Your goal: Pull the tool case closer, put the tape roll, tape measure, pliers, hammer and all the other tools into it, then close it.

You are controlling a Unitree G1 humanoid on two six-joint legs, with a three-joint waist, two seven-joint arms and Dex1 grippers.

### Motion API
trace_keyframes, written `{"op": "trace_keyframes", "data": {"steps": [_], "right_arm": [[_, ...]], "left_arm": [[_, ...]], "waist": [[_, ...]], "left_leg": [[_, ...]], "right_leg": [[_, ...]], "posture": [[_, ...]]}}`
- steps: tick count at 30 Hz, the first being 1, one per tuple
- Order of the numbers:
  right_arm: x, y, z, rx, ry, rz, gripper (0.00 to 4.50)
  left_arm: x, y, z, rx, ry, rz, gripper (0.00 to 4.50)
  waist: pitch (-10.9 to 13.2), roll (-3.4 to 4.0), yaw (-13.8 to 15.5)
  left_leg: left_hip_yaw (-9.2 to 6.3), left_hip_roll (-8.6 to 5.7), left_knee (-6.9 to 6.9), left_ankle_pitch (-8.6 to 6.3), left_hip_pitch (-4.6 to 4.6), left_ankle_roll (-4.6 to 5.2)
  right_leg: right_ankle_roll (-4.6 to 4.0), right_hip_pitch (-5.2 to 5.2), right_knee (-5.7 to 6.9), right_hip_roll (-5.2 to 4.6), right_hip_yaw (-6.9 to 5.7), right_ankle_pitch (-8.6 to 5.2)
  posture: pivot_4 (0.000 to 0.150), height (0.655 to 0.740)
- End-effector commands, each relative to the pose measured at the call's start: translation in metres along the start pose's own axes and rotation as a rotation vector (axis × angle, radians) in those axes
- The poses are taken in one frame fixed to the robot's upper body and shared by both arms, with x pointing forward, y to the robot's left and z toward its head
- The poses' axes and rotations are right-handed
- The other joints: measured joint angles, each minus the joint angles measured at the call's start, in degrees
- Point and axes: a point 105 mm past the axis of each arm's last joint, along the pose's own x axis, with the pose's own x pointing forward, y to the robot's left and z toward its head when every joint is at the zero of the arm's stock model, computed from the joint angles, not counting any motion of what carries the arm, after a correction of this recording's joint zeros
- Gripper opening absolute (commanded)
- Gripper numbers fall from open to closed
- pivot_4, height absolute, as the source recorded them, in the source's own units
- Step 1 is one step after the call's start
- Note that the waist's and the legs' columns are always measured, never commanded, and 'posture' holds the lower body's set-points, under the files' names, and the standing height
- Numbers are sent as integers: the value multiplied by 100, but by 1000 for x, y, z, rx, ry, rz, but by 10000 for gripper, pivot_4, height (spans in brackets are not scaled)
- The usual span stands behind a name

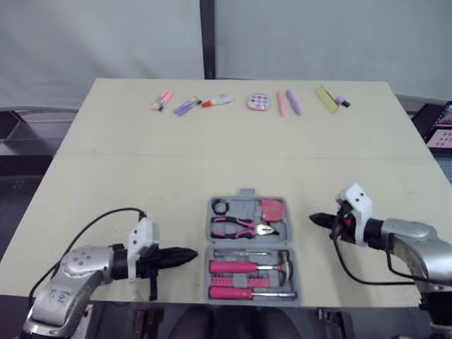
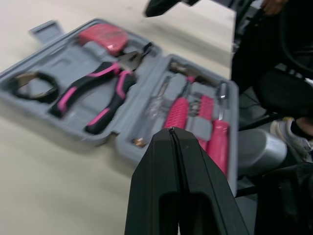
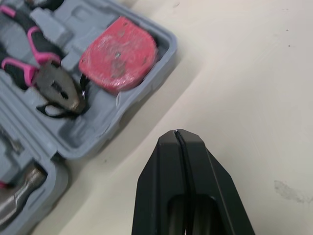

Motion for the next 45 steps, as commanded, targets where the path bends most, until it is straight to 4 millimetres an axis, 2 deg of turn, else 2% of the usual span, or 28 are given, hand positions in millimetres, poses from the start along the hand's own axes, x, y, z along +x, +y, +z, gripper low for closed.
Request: {"op": "trace_keyframes", "data": {"steps": [1,3,5,11,19,29,36,45], "right_arm": [[5,3,16,58,-67,54,453],[9,3,19,98,-74,69,5517],[13,3,20,142,-76,85,13258],[22,0,25,279,-94,135,44550],[38,-4,30,406,-111,188,44550],[51,-4,32,488,-118,228,44550],[57,5,31,508,-94,286,44550],[77,20,43,512,-124,370,44550]], "left_arm": [[16,-5,-10,98,22,-27,0],[22,-4,-19,135,39,-28,0],[29,-4,-27,162,43,-35,0],[45,-10,-32,192,27,-77,0],[53,-18,-33,191,34,-126,0],[53,-18,-39,160,38,-100,0],[54,-20,-48,149,54,-120,0],[49,-16,-64,164,134,-110,0]], "waist": [[0,1,-1],[0,1,-1],[0,1,0],[0,1,-2],[0,2,-11],[1,3,-10],[1,3,-15],[1,5,-37]], "left_leg": [[1,0,0,0,0,0],[3,0,0,0,0,0],[4,1,0,0,0,0],[1,0,1,0,-1,0],[2,1,1,0,0,0],[1,1,2,0,0,0],[2,1,2,0,0,0],[1,0,1,0,1,0]], "right_leg": [[0,0,1,1,-1,0],[0,0,1,3,-3,0],[0,-1,3,4,-6,0],[0,-2,6,2,-6,0],[0,-4,8,2,-6,0],[0,-7,14,1,-5,0],[0,-8,16,1,-5,0],[0,-18,32,0,-4,0]], "posture": [[1500,7134],[1500,7134],[1500,7134],[1500,7134],[1500,7134],[1500,7134],[1500,7134],[1500,7134]]}}
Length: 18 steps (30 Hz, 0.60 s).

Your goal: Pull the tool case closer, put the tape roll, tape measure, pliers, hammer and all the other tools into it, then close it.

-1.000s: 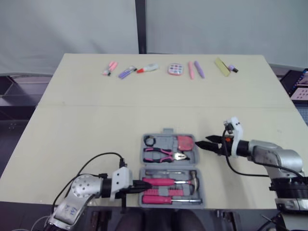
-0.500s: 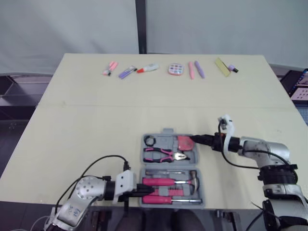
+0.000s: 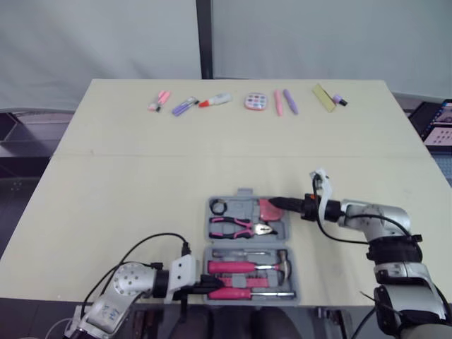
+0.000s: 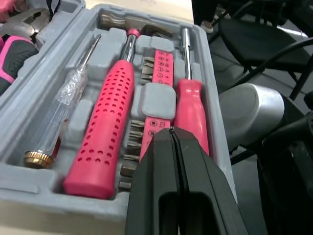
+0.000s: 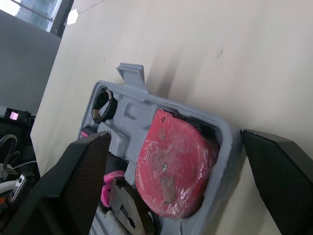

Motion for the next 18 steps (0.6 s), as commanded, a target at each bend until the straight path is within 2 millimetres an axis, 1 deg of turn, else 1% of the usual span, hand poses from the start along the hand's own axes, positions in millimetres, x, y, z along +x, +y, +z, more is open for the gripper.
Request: {"op": "trace_keyframes", "data": {"steps": [1,4,9,14,16,18], "right_arm": [[9,14,8,-33,-15,81,44550],[11,24,13,-50,-19,124,44550],[-4,48,17,-129,1,197,44550],[-24,68,10,-224,54,225,44550],[-36,81,2,-276,101,238,44550],[-48,96,-7,-325,150,261,44550]], "left_arm": [[-2,0,-8,9,40,10,0],[-3,4,-15,11,72,26,0],[-4,8,-18,29,82,44,0],[-5,10,-20,33,82,55,0],[-7,14,-19,33,79,83,0],[-11,17,-12,35,66,116,0]], "waist": [[0,1,-14],[-1,2,-23],[-1,4,-33],[-2,5,-20],[-2,6,3],[-1,6,28]], "left_leg": [[0,0,0,0,0,0],[0,1,-1,0,0,-1],[0,2,-1,0,0,-1],[0,4,-2,0,-1,-1],[-1,3,-3,0,-2,0],[0,3,-2,0,-5,0]], "right_leg": [[0,-2,1,0,0,0],[0,-5,7,1,-1,0],[0,-7,7,1,0,0],[0,-7,6,1,0,0],[0,-7,6,0,1,0],[0,-7,2,0,3,0]], "posture": [[1500,7134],[1500,7134],[1500,7134],[1500,7134],[1500,7134],[1500,7134]]}}
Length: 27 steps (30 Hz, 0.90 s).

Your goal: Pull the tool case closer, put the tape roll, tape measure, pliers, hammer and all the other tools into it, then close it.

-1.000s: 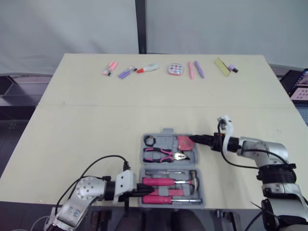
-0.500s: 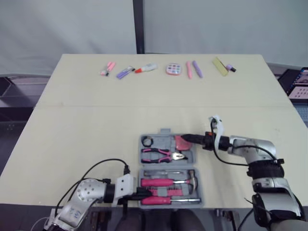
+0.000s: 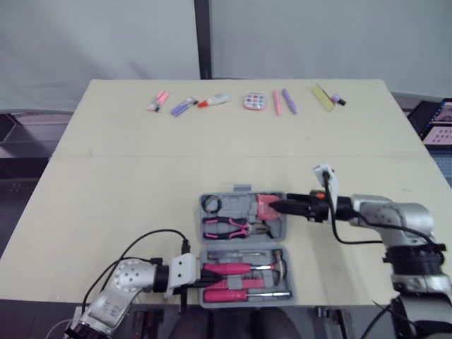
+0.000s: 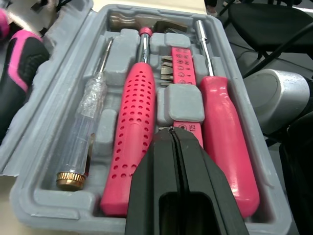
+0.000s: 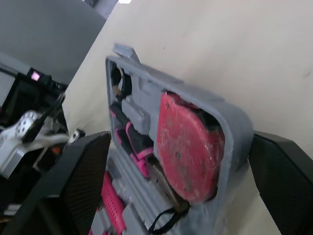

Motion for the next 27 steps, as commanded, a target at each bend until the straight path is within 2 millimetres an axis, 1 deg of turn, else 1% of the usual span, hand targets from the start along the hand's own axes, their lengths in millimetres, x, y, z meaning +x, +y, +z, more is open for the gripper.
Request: {"op": "trace_keyframes", "data": {"steps": [1,5,7,9,11,13,15,16,17,18,19,21,22,24,27], "right_arm": [[-8,43,-1,-95,50,134,44550],[-25,68,-20,-182,150,158,44550],[-28,76,-26,-211,184,163,44550],[-35,89,-38,-237,247,188,44550],[-45,99,-51,-270,323,198,44550],[-56,107,-61,-304,391,196,44550],[-67,113,-69,-336,436,194,44550],[-72,114,-74,-340,455,188,44550],[-76,114,-77,-343,465,179,44550],[-79,111,-78,-346,458,159,44550],[-81,107,-78,-348,438,136,44550],[-81,97,-76,-360,394,86,44550],[-81,91,-76,-373,370,61,44550],[-79,79,-77,-404,334,8,44550],[-79,64,-80,-433,288,-59,44550]], "left_arm": [[-11,4,-6,-32,43,67,0],[-21,5,14,-36,9,115,0],[-24,5,17,-40,13,136,0],[-33,1,23,-54,19,154,0],[-49,-6,30,-95,27,189,0],[-72,-26,43,-196,25,182,0],[-98,-52,56,-349,21,173,0],[-112,-63,56,-411,46,176,0],[-123,-69,56,-449,69,186,0],[-136,-69,51,-473,89,221,0],[-148,-64,47,-475,100,266,0],[-165,-49,38,-463,107,352,0],[-170,-39,34,-443,114,383,0],[-172,-23,27,-390,130,428,0],[-166,-3,21,-317,141,482,0]], "waist": [[0,-1,6],[0,-3,16],[1,-2,32],[3,-5,48],[4,-6,68],[12,-19,66],[19,-36,58],[22,-42,76],[21,-44,103],[27,-34,145],[30,-24,176],[21,-7,226],[20,-3,238],[19,-6,248],[20,-13,206]], "left_leg": [[0,1,0,0,0,0],[2,6,-2,0,-6,0],[0,6,-2,-1,-7,1],[1,5,0,-1,-9,1],[-1,6,-2,-2,-8,5],[1,6,-4,-5,-11,9],[3,13,-4,-6,-16,11],[3,15,-6,-6,-11,11],[6,15,1,-6,-16,11],[6,17,0,-5,-9,13],[6,16,2,-4,8,14],[-2,15,1,-3,19,16],[-3,13,1,-3,20,17],[-7,11,-4,-5,18,18],[-6,7,-10,-9,17,23]], "right_leg": [[0,0,-3,0,0,0],[0,7,-25,3,0,0],[0,10,-27,2,1,0],[0,16,-39,2,2,0],[0,32,-74,3,0,0],[0,34,-85,4,0,0],[0,39,-104,5,-1,0],[0,49,-118,5,-3,0],[0,55,-134,5,-5,0],[0,74,-168,5,-9,0],[1,104,-209,4,-14,0],[1,139,-244,4,-20,-1],[1,140,-245,3,-19,-1],[1,139,-250,4,-18,0],[3,134,-220,4,-19,1]], "posture": [[1500,7134],[1500,7134],[1500,7134],[1500,7134],[1500,7134],[1500,7134],[1500,7134],[1500,7134],[1500,7134],[1500,7134],[1500,7134],[1500,7134],[1500,7134],[1500,7134],[1500,7134]]}}
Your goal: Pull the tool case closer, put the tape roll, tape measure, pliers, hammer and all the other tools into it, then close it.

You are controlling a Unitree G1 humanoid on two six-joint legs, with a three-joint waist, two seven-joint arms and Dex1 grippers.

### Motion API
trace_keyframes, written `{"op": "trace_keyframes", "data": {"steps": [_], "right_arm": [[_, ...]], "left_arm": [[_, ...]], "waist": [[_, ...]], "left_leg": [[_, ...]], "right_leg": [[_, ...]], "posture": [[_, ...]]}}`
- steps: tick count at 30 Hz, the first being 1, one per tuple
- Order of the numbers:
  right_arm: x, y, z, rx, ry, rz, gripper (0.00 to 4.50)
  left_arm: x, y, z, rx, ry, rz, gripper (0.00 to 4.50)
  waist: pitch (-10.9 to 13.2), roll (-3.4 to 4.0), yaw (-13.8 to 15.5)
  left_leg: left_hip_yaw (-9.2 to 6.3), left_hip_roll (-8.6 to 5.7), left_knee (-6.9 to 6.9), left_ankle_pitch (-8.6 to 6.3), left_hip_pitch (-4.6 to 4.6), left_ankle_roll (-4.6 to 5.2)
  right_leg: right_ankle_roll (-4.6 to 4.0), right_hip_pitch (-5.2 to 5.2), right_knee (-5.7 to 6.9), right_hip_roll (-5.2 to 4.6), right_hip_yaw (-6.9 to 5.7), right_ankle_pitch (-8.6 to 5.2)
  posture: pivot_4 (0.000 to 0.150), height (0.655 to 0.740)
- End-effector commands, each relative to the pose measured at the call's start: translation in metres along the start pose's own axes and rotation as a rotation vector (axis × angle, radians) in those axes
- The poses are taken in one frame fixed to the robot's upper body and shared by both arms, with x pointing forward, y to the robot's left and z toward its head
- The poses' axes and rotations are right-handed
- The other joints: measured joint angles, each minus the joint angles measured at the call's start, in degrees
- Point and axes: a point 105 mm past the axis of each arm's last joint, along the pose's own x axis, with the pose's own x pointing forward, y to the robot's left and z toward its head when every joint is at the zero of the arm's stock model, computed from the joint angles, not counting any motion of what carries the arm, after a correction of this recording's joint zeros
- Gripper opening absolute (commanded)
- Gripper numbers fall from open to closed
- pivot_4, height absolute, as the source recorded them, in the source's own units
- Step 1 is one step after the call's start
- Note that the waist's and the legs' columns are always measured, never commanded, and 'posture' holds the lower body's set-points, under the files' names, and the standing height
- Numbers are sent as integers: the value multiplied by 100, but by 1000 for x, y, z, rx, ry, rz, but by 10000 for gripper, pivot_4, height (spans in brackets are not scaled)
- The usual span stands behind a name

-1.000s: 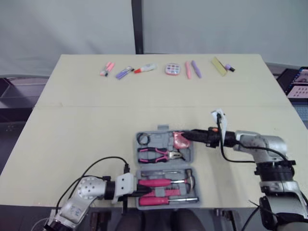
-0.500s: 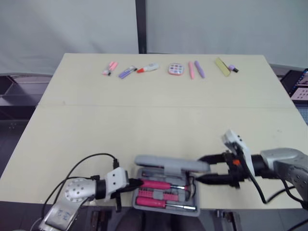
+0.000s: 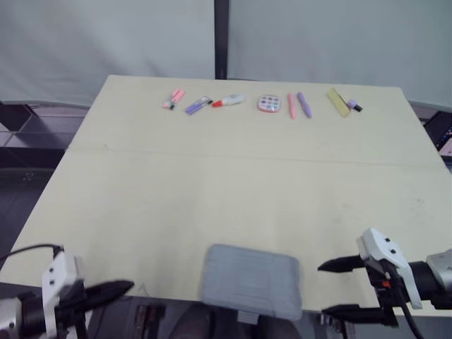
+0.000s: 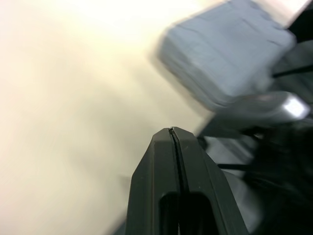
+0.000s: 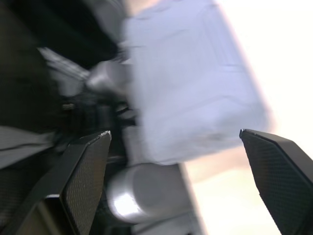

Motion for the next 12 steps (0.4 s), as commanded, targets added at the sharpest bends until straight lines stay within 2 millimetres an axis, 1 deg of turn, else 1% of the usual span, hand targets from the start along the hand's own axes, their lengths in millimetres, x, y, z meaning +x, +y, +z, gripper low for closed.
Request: {"op": "trace_keyframes", "data": {"steps": [1,4,8,12], "right_arm": [[1,-14,-7,-40,-38,-95,44550],[2,-26,-14,-50,-60,-169,44550],[1,-31,-21,-44,-62,-207,44550],[-1,-37,-25,-38,-65,-241,44550]], "left_arm": [[16,12,1,76,-23,49,0],[28,15,1,102,-44,49,0],[40,17,2,102,-64,52,0],[52,14,4,104,-97,28,0]], "waist": [[0,0,-35],[1,-1,-80],[1,-1,-100],[1,0,-86]], "left_leg": [[0,-3,1,-1,0,2],[4,-5,6,-1,3,3],[8,1,7,1,8,-1],[7,0,7,1,10,-1]], "right_leg": [[1,0,5,0,0,0],[4,-2,16,-1,-1,2],[4,-3,23,1,-1,2],[4,-5,31,0,2,2]], "posture": [[1500,7134],[1500,7134],[1500,7134],[1500,7134]]}}
